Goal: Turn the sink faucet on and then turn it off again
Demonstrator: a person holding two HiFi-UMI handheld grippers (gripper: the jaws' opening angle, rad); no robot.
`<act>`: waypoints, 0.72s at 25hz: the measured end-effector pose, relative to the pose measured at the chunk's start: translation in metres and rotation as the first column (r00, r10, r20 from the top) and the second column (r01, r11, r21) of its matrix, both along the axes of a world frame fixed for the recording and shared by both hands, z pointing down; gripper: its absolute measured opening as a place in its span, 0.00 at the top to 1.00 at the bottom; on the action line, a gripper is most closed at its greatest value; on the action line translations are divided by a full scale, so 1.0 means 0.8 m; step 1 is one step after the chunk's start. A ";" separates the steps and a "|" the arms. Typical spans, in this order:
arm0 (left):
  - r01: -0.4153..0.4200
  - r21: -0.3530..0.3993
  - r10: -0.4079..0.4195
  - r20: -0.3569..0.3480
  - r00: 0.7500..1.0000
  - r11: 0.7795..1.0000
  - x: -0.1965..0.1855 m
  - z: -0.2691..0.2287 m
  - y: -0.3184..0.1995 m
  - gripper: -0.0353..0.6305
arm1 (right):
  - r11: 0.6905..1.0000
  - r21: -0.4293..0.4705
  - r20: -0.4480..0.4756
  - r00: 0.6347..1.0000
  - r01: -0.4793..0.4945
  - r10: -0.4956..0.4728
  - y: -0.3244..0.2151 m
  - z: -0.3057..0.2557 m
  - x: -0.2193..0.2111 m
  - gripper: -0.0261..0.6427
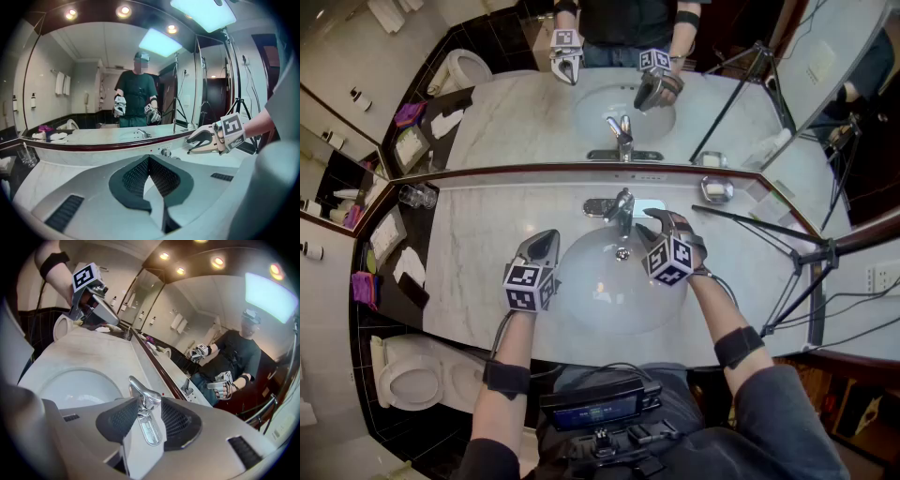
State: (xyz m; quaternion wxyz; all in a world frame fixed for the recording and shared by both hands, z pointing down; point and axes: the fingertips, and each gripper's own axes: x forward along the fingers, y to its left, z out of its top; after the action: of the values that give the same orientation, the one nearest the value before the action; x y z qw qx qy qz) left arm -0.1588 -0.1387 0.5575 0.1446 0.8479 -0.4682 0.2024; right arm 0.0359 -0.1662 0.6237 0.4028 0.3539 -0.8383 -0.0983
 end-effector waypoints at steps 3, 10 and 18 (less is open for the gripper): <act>-0.003 0.002 0.003 -0.003 1.000 1.000 0.004 0.001 -0.002 0.96 | 0.997 0.031 -0.088 0.994 0.071 -0.068 -0.008 0.011 -0.015 0.64; -0.005 0.000 0.005 -0.005 1.000 1.000 0.006 0.005 -0.004 0.95 | 0.971 0.106 -0.271 0.945 0.216 -0.180 -0.027 0.036 -0.048 0.61; -0.008 -0.002 0.008 -0.007 1.000 1.000 0.012 0.009 -0.007 0.95 | 0.947 0.091 -0.360 0.897 0.308 -0.257 -0.040 0.064 -0.070 0.61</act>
State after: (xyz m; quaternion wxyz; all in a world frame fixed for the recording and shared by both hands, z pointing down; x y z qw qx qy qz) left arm -0.1496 -0.1445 0.5643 0.1463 0.8503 -0.4641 0.2005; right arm -0.0197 -0.1985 0.6751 0.4971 0.2339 -0.7883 -0.2772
